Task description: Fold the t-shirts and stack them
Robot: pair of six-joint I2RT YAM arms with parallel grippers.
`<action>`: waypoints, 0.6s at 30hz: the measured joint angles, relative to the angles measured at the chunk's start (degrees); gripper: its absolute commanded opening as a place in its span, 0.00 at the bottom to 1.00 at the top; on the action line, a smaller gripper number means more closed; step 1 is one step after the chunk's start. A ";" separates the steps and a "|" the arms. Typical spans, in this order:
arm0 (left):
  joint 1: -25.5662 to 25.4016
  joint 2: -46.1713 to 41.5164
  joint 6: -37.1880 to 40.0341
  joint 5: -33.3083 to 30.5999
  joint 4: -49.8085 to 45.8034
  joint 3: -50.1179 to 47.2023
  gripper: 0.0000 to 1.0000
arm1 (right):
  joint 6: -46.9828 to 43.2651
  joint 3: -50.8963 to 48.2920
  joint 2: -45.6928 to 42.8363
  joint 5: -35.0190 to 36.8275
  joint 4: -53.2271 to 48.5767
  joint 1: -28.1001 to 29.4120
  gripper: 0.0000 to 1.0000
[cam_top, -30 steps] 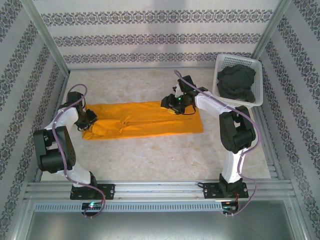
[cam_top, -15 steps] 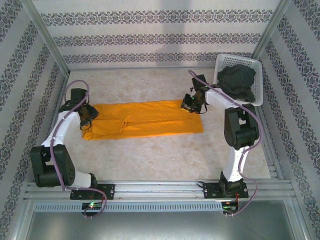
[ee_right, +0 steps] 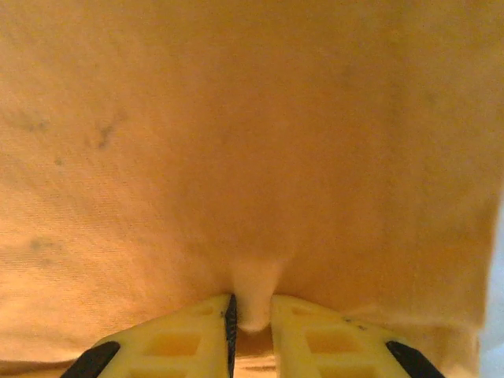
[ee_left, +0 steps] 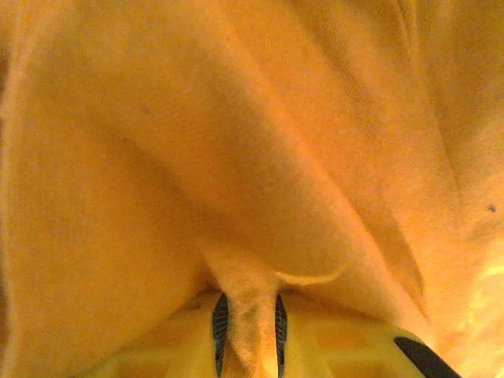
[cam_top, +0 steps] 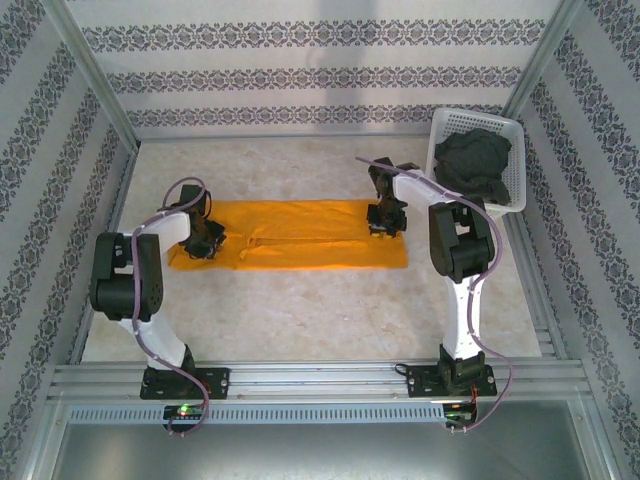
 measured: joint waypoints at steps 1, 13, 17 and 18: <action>0.00 1.51 -0.15 0.26 0.81 1.53 0.27 | 0.02 -1.03 -0.81 0.00 -0.02 0.20 0.22; -2.54 26.71 1.57 5.79 12.09 33.31 0.32 | 11.67 -29.53 -19.69 -10.88 7.37 13.81 0.26; -6.47 37.90 1.49 8.79 16.90 48.70 0.33 | 19.02 -30.95 -20.02 -17.38 14.93 20.50 0.26; -7.34 39.91 1.49 9.27 18.14 51.43 0.34 | 20.24 -30.93 -19.67 -18.56 16.85 21.53 0.26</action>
